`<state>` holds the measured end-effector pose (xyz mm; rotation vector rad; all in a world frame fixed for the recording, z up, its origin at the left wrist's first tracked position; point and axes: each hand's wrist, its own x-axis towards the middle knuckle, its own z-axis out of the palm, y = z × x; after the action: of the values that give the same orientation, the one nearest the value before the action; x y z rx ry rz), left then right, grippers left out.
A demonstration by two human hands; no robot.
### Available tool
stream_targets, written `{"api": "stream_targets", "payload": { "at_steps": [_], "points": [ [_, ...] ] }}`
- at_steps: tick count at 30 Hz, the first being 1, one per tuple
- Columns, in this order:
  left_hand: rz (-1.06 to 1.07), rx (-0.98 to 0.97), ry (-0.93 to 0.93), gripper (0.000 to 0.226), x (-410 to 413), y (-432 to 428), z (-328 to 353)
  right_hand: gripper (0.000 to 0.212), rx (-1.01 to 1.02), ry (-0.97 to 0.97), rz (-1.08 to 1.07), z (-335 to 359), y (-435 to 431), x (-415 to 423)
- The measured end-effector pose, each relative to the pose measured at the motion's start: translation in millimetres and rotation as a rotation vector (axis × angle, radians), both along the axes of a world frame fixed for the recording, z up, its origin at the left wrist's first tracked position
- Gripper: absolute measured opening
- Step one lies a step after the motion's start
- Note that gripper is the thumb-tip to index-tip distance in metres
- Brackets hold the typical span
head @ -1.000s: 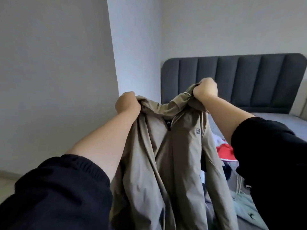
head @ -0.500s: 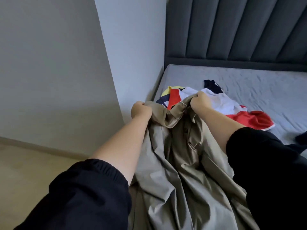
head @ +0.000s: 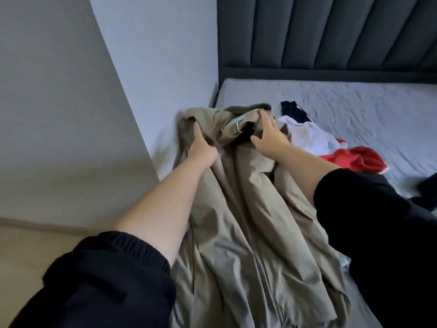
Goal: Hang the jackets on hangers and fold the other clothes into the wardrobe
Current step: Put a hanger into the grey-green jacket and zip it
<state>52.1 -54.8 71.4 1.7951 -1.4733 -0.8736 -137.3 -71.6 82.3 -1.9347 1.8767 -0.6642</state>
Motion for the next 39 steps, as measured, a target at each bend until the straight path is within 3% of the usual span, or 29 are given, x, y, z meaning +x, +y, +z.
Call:
{"api": "stream_targets", "payload": {
  "at_steps": [5,8,10,14,18,21,26,28,31,34,37,39],
  "points": [
    [-0.403,0.271,-0.347,0.066,-8,63,-116,0.069,0.388,0.190,0.132,-117,62,3],
    [-0.554,0.403,-0.599,0.072,-6,104,-157,0.063,0.332,0.532,0.176,-166,100,2],
    [-0.537,0.339,-0.714,0.072,8,126,-176,0.062,0.256,0.656,0.153,-184,119,5],
    [-0.318,0.111,-0.638,0.062,45,159,-199,0.067,0.150,0.624,0.116,-196,147,25],
    [0.038,0.247,-0.346,0.074,68,164,-203,0.065,0.126,0.521,0.235,-202,167,47],
    [0.138,0.264,-0.277,0.021,83,165,-198,0.064,0.263,0.451,0.313,-205,177,58],
    [0.631,0.112,-0.136,0.017,114,175,-181,0.063,0.314,0.236,0.290,-198,177,64],
    [0.661,0.121,-0.137,0.022,129,178,-180,0.062,0.322,0.196,0.299,-194,182,63],
    [0.342,-0.041,-0.284,0.032,122,181,-181,0.061,0.354,0.180,0.341,-183,196,61],
    [-0.179,-0.269,-0.405,0.016,87,193,-180,0.062,0.440,0.220,0.430,-173,211,50],
    [-0.654,-0.034,-0.472,0.029,51,210,-170,0.060,0.493,0.258,0.477,-166,224,31],
    [-0.806,0.030,-0.590,0.049,33,218,-163,0.060,0.499,0.227,0.482,-160,231,16]
  ]
}}
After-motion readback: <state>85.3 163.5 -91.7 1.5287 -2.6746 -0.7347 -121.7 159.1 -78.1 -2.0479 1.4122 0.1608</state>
